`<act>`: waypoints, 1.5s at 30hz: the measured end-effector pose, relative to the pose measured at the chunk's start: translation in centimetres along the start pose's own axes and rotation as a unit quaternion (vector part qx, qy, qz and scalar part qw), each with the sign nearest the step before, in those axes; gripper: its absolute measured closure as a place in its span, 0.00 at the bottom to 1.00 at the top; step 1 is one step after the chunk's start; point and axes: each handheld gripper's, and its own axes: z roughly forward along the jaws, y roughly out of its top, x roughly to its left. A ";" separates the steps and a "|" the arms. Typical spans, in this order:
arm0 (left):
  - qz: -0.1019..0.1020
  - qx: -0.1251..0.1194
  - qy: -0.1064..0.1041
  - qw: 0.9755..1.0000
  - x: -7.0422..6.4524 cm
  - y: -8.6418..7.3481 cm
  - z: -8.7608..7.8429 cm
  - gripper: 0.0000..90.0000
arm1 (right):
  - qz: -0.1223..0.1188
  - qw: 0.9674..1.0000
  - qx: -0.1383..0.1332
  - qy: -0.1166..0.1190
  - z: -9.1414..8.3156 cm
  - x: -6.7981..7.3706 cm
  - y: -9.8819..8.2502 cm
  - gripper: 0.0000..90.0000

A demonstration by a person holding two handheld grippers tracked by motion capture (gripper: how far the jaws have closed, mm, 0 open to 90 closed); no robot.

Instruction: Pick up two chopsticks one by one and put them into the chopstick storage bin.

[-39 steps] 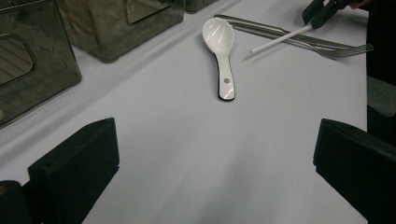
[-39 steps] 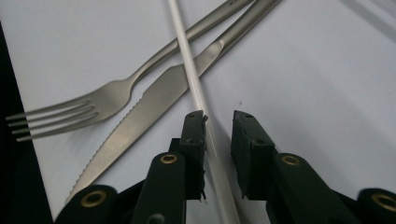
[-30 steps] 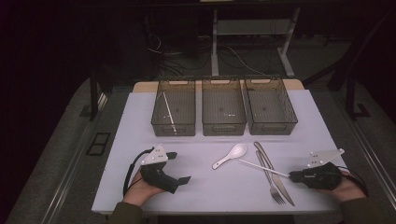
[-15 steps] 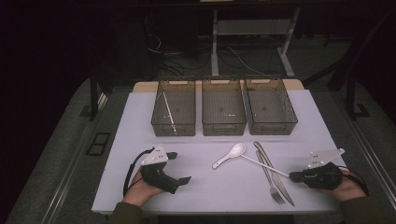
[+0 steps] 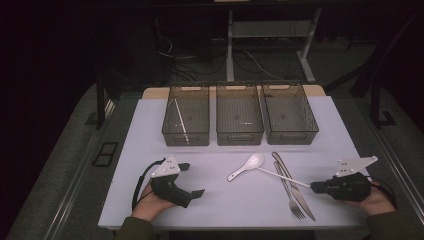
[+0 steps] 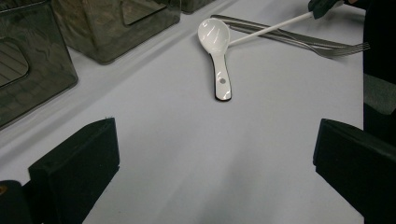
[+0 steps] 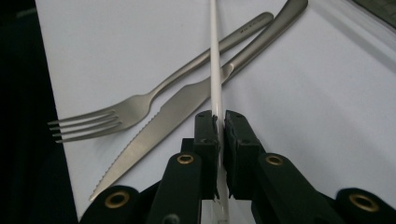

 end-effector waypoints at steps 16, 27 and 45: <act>-0.002 0.001 0.001 1.000 0.0 0.0 0.0 0.00 | 0.016 0.998 -0.064 0.008 -1.7 0.0 0.9 0.94; 0.001 0.004 0.002 1.000 0.0 -0.1 0.2 0.00 | 0.029 0.996 -0.086 0.001 -1.7 0.0 2.5 0.94; 0.010 0.004 -0.001 1.000 0.6 -0.3 0.7 0.00 | 0.049 0.994 -0.094 -0.011 0.4 0.2 7.9 0.93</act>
